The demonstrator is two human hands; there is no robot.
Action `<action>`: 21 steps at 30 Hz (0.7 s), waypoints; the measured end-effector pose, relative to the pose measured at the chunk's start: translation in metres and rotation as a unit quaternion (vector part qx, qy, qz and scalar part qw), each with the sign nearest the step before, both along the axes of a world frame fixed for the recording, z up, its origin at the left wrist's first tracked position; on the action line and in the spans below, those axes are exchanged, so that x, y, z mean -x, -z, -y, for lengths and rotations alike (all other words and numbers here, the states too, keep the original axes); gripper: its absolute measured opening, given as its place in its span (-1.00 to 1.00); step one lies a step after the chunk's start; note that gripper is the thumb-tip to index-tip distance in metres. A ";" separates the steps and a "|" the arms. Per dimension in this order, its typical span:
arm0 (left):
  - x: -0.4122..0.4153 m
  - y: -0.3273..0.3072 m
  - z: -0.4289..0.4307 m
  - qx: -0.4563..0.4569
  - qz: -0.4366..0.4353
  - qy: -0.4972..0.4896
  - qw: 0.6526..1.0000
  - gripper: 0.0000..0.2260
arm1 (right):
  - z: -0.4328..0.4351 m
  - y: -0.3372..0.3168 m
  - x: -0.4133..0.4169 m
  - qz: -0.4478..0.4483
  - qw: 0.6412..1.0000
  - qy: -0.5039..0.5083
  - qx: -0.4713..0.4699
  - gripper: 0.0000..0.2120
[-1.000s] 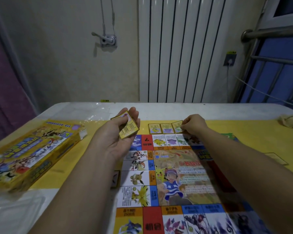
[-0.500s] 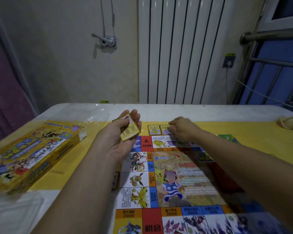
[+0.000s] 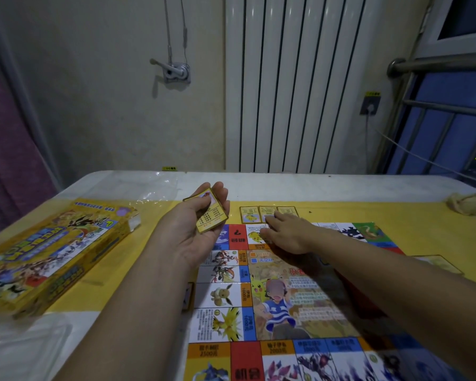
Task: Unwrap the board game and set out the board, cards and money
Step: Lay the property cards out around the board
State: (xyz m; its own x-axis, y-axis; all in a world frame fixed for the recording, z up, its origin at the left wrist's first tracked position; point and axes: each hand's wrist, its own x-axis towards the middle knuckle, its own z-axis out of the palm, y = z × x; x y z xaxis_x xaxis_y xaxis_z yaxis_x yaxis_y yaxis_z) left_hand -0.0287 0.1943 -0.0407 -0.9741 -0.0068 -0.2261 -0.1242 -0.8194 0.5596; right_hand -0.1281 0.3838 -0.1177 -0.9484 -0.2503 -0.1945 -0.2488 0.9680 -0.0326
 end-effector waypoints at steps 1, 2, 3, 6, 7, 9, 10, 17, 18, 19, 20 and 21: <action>0.000 0.000 0.000 0.001 0.001 0.000 1.000 -0.75 | 0.001 -0.001 -0.001 -0.003 1.000 0.000 0.000 -0.40; -0.001 0.000 0.000 0.002 0.002 0.001 1.000 -0.75 | 0.001 -0.001 -0.002 -0.003 1.000 0.003 -0.001 -0.40; -0.001 0.000 0.000 0.003 0.003 0.001 1.000 -0.76 | 0.002 -0.001 -0.003 -0.002 1.000 0.004 -0.003 -0.40; -0.002 -0.001 0.000 0.004 0.004 0.004 1.000 -0.75 | 0.003 -0.004 -0.005 -0.002 1.000 0.004 -0.001 -0.40; -0.002 -0.001 -0.001 0.004 0.004 0.005 1.000 -0.75 | 0.003 -0.005 -0.006 -0.001 1.000 0.003 -0.002 -0.40; -0.003 -0.002 -0.001 0.006 0.004 0.004 1.000 -0.75 | 0.004 -0.005 -0.006 -0.002 1.000 0.002 -0.004 -0.40; -0.003 -0.002 -0.001 0.006 0.004 0.004 1.000 -0.75 | 0.004 -0.004 -0.006 -0.003 1.000 0.001 -0.006 -0.39; -0.003 -0.002 -0.001 0.000 0.004 0.003 1.000 -0.75 | 0.005 -0.003 -0.005 -0.006 1.000 0.005 -0.005 -0.39; -0.003 -0.002 -0.001 0.000 0.003 0.003 1.000 -0.75 | 0.004 -0.003 -0.006 -0.009 1.000 0.006 0.000 -0.39; -0.003 -0.002 0.000 0.000 0.003 0.003 1.000 -0.75 | 0.005 -0.004 -0.006 -0.016 1.000 0.007 0.006 -0.39; -0.002 -0.002 0.000 -0.001 0.002 0.004 1.000 -0.75 | 0.005 -0.006 -0.008 -0.023 1.000 0.007 0.012 -0.39; -0.002 -0.002 0.001 -0.002 0.000 0.004 1.000 -0.75 | 0.007 -0.007 -0.010 -0.030 0.999 0.003 0.018 -0.39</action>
